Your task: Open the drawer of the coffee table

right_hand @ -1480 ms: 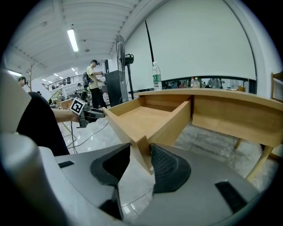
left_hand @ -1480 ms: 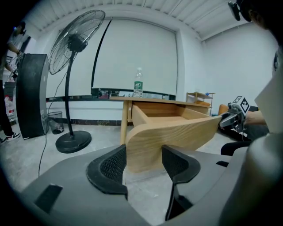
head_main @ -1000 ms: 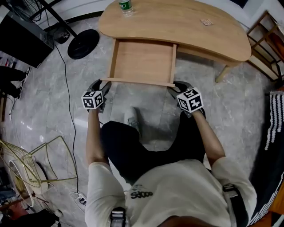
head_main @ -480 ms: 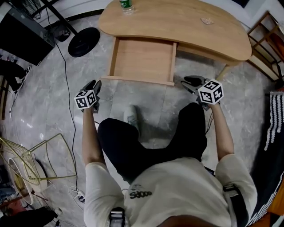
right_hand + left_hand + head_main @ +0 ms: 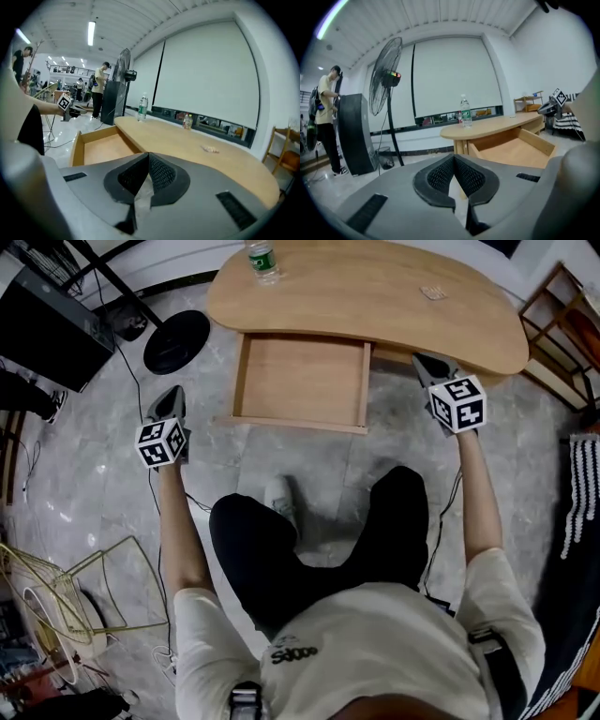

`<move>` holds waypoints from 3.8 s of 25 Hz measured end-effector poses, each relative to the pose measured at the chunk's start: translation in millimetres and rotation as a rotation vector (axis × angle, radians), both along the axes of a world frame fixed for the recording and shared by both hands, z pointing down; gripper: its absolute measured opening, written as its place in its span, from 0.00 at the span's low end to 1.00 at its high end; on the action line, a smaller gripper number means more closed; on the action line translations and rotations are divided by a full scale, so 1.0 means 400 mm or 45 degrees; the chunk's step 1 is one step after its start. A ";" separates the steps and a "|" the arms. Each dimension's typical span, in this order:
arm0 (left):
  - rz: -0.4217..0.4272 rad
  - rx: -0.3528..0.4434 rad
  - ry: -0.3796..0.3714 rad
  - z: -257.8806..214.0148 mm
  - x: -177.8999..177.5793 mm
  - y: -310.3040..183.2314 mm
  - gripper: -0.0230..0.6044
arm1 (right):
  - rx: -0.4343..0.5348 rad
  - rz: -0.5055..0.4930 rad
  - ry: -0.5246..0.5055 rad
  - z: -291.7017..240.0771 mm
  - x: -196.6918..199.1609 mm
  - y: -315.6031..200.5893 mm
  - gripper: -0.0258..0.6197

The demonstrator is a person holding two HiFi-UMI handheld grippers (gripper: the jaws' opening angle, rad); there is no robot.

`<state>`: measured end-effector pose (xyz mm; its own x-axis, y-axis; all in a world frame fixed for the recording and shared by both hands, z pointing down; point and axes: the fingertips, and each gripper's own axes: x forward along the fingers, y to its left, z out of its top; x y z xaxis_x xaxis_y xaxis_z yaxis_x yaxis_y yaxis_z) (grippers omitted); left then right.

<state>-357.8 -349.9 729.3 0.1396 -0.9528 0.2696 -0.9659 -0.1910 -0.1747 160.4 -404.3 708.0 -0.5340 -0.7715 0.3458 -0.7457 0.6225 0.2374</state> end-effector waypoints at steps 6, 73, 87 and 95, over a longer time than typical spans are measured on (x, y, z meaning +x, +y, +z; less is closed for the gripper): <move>0.085 0.123 -0.074 -0.182 0.023 -0.155 0.07 | 0.191 0.047 0.045 -0.169 -0.061 -0.109 0.05; 0.525 0.361 -0.194 -1.877 0.323 0.801 0.07 | 0.381 0.073 -0.042 -1.842 -0.328 0.932 0.05; 0.507 0.417 -0.222 -1.924 0.277 0.842 0.07 | 0.435 0.031 -0.020 -1.877 -0.395 0.963 0.05; 0.501 0.403 -0.205 -1.909 0.271 0.849 0.07 | 0.423 0.009 -0.002 -1.852 -0.409 0.953 0.05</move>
